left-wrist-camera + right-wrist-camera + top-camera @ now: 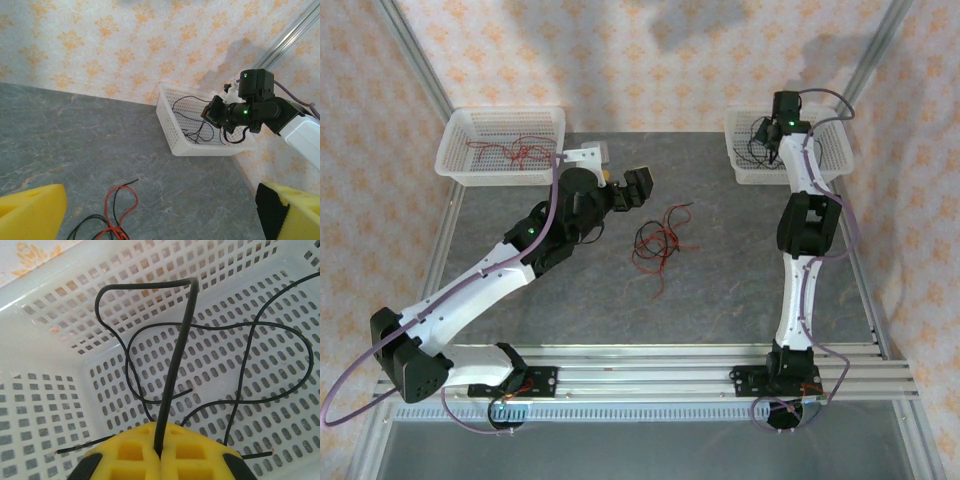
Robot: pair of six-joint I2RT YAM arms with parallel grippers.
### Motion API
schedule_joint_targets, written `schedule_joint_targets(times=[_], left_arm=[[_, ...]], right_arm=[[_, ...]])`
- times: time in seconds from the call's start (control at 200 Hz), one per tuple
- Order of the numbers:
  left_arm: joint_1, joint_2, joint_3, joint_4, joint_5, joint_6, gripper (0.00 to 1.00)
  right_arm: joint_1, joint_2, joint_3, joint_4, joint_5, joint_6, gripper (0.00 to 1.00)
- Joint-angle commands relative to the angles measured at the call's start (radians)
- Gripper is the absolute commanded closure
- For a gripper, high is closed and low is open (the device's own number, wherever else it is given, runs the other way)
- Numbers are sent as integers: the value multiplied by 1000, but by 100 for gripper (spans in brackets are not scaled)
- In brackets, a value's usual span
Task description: Untangle the cables
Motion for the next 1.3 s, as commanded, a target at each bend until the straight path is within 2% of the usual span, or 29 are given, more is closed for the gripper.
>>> schedule_joint_targets(times=[0.0,0.225,0.37,0.581,0.746,0.771,0.891,0.916,0.996,1.176,1.296], left_arm=[[10,12,29,-28,14,10,2],[11,53,57,-81,21,12,4],[10,83,67,-132,21,11,7],[10,99,50,-165,12,1,8],[10,118,41,-201,-4,-8,8],[10,122,39,-206,-5,-11,8],[12,144,25,-224,-13,-24,9],[12,151,22,-229,-14,-26,9],[12,175,16,-245,-15,-37,10],[12,229,-3,-266,5,-58,14],[12,279,-24,-256,33,-62,21]], right_arm=[[0,27,73,-34,5,29,89],[-2,16,90,-81,83,11,49],[-2,-10,89,-118,157,-22,34],[-2,-71,82,-169,250,-56,25],[-2,-148,42,-224,330,-87,23],[-2,-169,29,-229,341,-94,20],[6,-258,-54,-249,403,-117,18],[9,-280,-74,-250,417,-121,13],[23,-346,-135,-256,455,-133,7],[74,-501,-254,-289,501,-124,7],[127,-666,-438,-211,445,-113,8]])
